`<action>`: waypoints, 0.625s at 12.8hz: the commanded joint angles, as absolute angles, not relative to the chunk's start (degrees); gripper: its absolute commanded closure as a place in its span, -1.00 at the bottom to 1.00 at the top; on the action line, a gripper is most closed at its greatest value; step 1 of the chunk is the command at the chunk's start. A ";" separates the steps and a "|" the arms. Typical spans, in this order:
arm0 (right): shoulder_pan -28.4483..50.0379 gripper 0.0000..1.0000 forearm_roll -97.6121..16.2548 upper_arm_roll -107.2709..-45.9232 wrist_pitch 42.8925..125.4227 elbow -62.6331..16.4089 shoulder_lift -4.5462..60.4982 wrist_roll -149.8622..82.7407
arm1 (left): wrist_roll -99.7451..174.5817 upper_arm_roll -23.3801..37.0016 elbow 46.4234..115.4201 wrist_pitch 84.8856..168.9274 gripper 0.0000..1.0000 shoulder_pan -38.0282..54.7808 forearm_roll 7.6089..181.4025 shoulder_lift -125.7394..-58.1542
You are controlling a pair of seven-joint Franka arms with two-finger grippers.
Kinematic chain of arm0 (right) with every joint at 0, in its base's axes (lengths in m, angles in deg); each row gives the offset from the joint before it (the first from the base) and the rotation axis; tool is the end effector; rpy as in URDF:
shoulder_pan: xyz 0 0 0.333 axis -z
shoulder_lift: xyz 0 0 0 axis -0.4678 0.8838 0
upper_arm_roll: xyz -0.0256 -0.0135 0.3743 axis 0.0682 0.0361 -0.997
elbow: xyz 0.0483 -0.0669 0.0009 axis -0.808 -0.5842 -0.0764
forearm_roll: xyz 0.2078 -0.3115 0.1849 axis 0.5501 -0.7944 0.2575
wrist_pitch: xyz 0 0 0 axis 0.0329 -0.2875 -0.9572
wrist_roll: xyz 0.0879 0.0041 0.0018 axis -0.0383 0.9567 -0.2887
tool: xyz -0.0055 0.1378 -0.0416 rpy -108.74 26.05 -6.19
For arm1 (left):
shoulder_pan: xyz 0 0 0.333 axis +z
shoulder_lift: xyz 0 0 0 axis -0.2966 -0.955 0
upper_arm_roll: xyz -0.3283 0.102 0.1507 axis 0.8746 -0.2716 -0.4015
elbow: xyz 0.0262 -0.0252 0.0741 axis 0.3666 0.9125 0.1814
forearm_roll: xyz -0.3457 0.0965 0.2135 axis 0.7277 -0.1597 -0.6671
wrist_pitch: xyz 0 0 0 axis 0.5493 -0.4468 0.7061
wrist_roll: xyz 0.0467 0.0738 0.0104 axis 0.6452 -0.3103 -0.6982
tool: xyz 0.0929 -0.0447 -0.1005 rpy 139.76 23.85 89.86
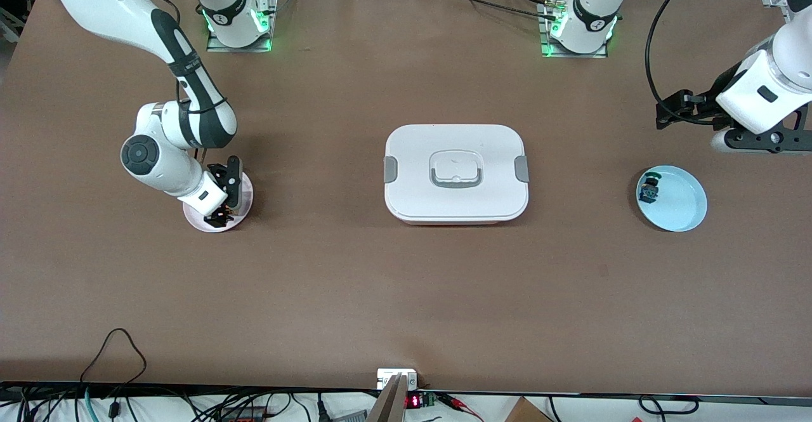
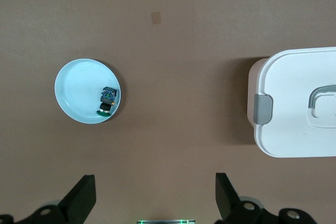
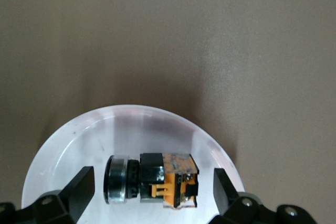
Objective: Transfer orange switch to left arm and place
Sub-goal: 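Lift the orange switch off the white plate with the right gripper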
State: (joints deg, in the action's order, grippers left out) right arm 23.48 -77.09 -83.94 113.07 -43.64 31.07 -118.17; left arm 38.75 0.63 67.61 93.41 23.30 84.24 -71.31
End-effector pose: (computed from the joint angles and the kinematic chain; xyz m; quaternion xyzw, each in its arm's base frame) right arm 0.6199 0.0686 0.1922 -0.6734 -0.7391 0.0041 0.0172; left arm 0.5905 -0.0529 0.6201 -0.9977 0.0075 0.0666 0.0085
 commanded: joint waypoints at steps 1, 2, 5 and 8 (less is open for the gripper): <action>24.38 -1.00 -77.70 -84.16 116.18 -44.06 32.46 -120.02 | 39.47 0.79 65.85 92.45 -1.00 23.58 84.20 -72.04; 24.38 -1.00 -77.70 -84.16 116.37 -44.32 32.46 -120.02 | 39.47 0.79 65.85 92.45 -1.00 23.58 84.20 -72.04; 24.29 -1.00 -77.70 -84.16 116.28 -44.24 32.37 -119.94 | 39.47 0.79 65.85 92.45 -1.00 23.58 84.20 -72.04; 24.46 -0.11 -77.53 -84.24 116.28 -44.24 32.37 -120.02 | 39.39 1.14 65.85 92.45 -1.00 23.40 84.20 -72.04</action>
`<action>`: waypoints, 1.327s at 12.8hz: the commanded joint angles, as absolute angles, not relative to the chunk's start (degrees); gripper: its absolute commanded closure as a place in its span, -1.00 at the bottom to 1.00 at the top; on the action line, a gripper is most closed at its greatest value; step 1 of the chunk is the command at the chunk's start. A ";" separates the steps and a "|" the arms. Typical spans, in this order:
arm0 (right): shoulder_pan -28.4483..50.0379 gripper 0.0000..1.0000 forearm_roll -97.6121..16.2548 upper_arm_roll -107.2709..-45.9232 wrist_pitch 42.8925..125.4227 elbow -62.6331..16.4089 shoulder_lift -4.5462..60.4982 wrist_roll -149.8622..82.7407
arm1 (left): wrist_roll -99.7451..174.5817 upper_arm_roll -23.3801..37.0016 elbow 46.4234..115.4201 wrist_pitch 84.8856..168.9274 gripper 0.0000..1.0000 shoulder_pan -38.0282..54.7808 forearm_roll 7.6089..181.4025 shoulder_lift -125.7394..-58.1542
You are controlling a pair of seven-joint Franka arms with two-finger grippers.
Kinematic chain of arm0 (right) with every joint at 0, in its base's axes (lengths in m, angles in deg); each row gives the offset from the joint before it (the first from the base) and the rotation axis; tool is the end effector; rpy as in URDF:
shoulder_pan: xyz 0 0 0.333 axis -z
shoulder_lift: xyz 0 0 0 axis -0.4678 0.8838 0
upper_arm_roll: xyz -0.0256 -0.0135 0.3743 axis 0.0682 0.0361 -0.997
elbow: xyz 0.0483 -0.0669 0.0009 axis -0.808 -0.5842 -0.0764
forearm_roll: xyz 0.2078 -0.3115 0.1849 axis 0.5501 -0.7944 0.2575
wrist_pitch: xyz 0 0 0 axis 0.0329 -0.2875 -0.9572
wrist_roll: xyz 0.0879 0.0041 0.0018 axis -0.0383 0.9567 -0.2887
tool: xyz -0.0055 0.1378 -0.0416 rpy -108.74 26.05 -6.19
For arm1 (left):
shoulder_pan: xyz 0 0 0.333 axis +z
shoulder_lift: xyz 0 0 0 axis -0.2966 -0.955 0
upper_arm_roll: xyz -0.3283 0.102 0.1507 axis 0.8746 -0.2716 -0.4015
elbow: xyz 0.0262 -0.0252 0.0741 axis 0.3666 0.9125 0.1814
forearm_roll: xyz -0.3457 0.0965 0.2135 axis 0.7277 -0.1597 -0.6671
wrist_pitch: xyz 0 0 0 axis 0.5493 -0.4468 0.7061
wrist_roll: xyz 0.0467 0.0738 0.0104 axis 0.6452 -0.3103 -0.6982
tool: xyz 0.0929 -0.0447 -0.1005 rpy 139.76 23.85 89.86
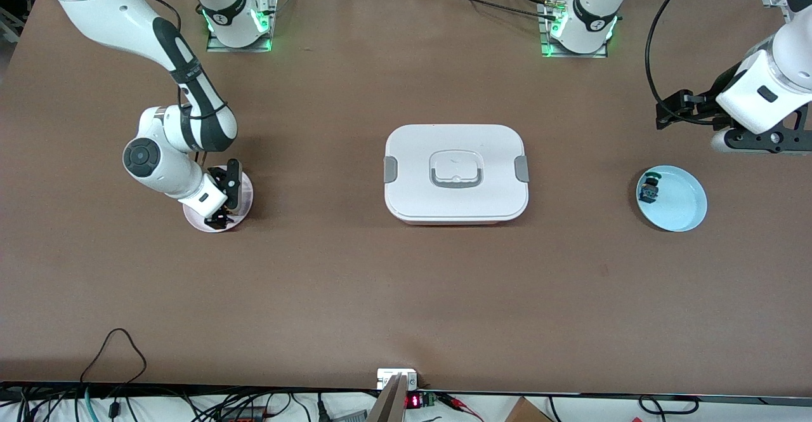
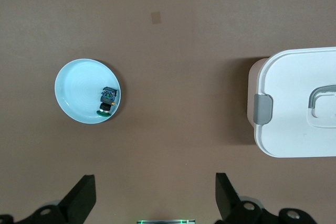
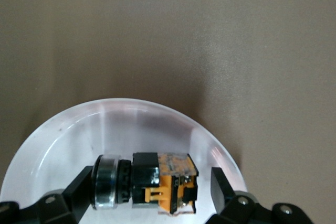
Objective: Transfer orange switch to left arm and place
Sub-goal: 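Lift the orange switch off the white plate with the right gripper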
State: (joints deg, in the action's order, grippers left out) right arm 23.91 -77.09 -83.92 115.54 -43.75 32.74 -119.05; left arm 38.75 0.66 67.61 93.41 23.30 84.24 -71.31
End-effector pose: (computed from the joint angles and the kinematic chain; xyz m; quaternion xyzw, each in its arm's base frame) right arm 0.6215 0.0639 0.1770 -0.6709 -0.7415 -0.0007 0.0133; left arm 0.5905 -0.0532 0.6201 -0.9977 0.0078 0.0666 0.0085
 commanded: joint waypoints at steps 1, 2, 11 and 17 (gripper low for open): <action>24.55 0.45 -77.44 -84.24 116.28 -44.24 32.20 -119.94 | 39.39 1.23 65.94 92.45 -1.00 23.23 83.93 -72.04; 24.81 0.88 -77.44 -84.24 115.85 -44.15 31.76 -119.85 | 39.39 1.32 66.02 92.45 -1.00 22.88 83.76 -72.04; 24.73 1.00 -77.88 -83.63 88.91 -33.02 18.85 -119.76 | 39.56 1.41 65.94 91.83 -1.00 22.87 84.11 -71.86; 24.73 1.00 -80.69 -83.36 61.56 -11.14 15.85 -120.11 | 39.47 1.05 65.85 92.10 -1.00 23.49 84.19 -72.30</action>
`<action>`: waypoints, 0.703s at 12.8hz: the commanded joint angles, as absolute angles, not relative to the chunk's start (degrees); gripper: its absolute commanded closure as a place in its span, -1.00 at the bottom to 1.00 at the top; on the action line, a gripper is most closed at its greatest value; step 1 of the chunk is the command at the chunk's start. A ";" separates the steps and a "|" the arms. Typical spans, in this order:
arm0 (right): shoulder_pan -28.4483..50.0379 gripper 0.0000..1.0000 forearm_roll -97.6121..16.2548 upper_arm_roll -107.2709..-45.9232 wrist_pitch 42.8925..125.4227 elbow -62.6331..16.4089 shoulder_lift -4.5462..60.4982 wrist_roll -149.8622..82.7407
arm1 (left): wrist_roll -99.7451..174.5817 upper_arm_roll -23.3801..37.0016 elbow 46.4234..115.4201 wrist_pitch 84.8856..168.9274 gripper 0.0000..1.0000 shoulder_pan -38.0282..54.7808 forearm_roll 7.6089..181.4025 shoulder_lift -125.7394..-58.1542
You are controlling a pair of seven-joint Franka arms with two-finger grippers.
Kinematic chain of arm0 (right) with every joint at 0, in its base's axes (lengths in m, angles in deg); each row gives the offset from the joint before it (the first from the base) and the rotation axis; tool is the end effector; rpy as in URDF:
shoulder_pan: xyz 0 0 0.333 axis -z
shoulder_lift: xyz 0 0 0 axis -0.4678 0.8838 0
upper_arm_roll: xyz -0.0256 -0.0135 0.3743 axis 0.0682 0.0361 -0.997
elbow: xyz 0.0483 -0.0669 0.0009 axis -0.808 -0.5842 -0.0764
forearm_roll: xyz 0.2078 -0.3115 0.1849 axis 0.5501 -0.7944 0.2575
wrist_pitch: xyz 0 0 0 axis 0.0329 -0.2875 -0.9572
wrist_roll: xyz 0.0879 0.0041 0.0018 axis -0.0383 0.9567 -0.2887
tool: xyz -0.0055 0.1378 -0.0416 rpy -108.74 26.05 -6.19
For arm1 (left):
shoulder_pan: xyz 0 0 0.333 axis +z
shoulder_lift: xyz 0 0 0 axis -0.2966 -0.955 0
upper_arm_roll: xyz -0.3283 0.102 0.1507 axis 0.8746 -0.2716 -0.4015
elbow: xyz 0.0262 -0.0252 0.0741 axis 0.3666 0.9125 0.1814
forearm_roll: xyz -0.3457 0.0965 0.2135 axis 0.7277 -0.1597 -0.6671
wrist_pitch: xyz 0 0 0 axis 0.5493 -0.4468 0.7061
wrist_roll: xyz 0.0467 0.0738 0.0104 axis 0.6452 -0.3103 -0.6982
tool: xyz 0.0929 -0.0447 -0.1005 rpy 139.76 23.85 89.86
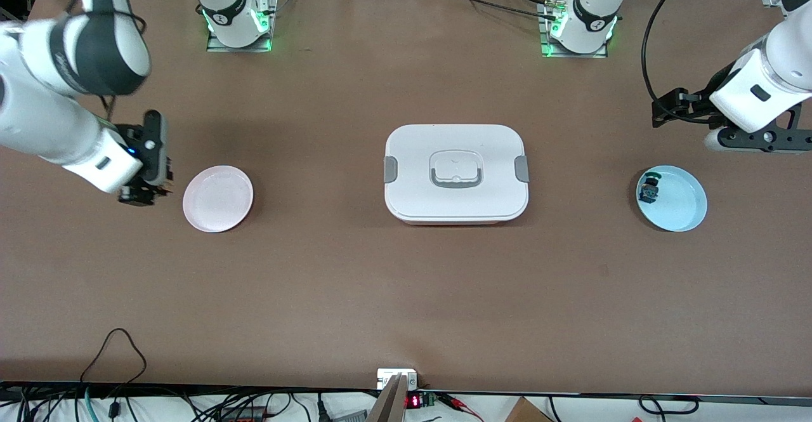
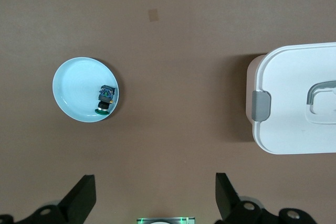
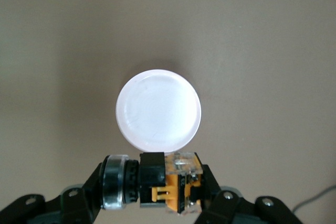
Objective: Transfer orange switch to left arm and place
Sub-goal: 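Lift the orange switch off the white plate with the right gripper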
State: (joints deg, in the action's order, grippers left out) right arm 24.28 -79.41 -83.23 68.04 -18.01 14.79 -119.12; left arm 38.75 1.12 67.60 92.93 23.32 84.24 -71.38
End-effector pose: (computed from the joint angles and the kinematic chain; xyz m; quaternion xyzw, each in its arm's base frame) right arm 0.6398 0.0489 0.5175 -0.6702 -0.7409 0.0398 0.0186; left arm 0.5891 -0.0574 0.6190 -0.9974 0.0116 0.0712 0.0087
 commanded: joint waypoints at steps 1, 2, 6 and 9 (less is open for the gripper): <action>24.73 1.00 -80.86 -83.36 59.09 -8.06 15.85 -120.20 | 39.47 1.05 65.85 92.18 -1.00 23.49 84.11 -72.39; 24.73 1.00 -81.65 -83.45 57.41 -6.55 15.85 -120.20 | 39.47 1.05 65.76 92.18 -1.00 23.40 84.19 -72.39; 24.47 1.00 -81.92 -83.54 55.37 -6.18 15.76 -120.46 | 39.47 1.14 65.67 92.18 -1.00 23.49 84.37 -72.48; 24.55 1.00 -80.96 -83.63 55.02 -6.35 15.85 -121.60 | 39.47 1.05 65.06 92.18 -1.00 23.32 84.46 -72.74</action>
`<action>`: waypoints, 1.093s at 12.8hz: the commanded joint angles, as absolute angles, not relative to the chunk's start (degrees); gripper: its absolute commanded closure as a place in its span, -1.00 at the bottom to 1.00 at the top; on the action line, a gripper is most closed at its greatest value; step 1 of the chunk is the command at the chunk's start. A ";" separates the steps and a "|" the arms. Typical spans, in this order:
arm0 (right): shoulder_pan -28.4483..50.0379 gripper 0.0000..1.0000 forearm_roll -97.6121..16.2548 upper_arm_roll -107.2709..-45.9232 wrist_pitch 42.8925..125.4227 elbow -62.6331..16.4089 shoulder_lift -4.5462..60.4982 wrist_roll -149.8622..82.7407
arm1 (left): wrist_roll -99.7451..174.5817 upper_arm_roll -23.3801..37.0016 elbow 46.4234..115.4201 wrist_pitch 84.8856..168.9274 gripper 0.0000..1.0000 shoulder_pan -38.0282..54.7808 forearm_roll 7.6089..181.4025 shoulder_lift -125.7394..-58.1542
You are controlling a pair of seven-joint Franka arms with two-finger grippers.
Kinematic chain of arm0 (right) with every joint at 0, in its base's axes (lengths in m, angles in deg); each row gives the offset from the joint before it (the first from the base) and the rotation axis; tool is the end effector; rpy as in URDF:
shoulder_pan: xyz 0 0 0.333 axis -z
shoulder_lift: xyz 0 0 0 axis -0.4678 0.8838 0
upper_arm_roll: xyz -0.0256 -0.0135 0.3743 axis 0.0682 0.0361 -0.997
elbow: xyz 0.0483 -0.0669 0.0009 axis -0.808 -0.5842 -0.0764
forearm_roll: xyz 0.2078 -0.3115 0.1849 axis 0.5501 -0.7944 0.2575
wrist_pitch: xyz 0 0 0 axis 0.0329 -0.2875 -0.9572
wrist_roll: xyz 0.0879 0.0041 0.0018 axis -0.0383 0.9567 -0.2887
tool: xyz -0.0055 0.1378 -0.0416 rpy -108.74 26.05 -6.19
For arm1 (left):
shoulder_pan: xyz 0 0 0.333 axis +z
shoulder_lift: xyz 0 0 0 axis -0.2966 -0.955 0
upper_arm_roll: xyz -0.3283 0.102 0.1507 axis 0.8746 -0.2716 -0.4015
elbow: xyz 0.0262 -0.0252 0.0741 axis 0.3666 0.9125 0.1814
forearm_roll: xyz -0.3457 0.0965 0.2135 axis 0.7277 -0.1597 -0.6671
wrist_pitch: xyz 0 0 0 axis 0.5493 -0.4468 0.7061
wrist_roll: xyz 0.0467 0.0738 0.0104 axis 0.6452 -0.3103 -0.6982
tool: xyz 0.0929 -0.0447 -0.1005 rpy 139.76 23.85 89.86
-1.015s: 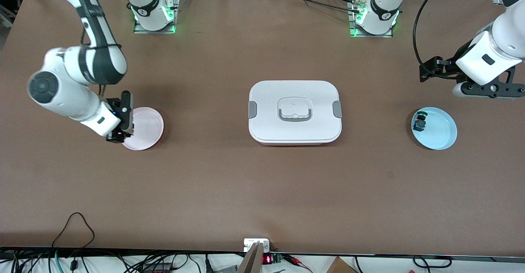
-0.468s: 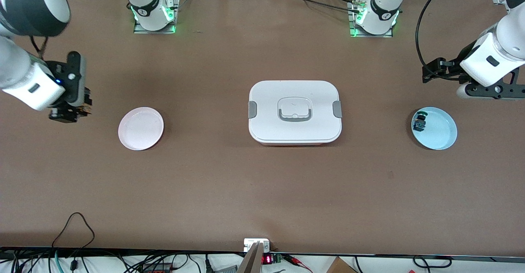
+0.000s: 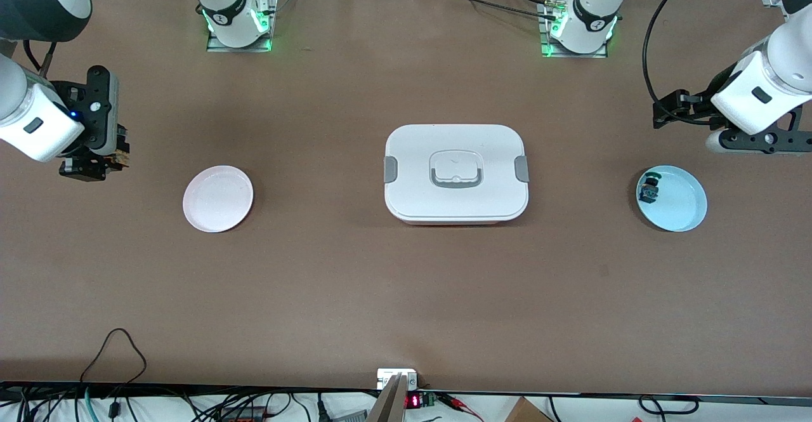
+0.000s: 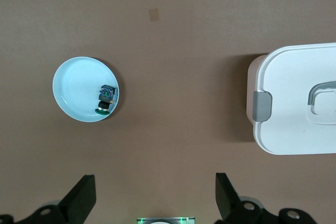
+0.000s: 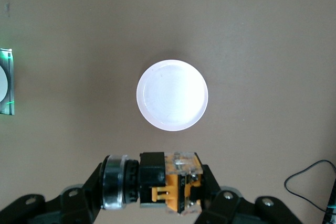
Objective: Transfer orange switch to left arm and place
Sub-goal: 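Lift the orange switch off the white plate with the right gripper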
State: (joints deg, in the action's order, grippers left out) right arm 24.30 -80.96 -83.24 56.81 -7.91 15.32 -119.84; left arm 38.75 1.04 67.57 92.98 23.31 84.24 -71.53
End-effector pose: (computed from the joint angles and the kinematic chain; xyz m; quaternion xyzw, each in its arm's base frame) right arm 0.6365 0.0436 0.5837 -0.6668 -0.7426 0.0596 0.0187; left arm 0.5901 -0.0566 0.6178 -0.9973 0.0110 0.0718 0.0085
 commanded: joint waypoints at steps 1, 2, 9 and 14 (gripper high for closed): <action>24.55 1.00 -79.30 -83.72 54.59 -6.36 16.02 -122.30 | 39.47 1.05 65.06 92.27 -1.00 23.32 84.55 -72.74; 24.55 1.00 -76.41 -83.72 53.89 -6.44 16.29 -122.48 | 39.47 1.14 65.06 92.19 -1.00 23.32 84.55 -72.83; 25.87 1.00 -54.45 -83.63 51.59 -9.68 18.22 -123.01 | 39.39 0.79 64.88 92.27 -1.00 23.49 84.55 -73.44; 29.03 1.00 -32.92 -83.54 48.70 -13.02 21.73 -133.99 | 39.47 0.61 64.88 91.84 -1.00 23.49 91.55 -74.14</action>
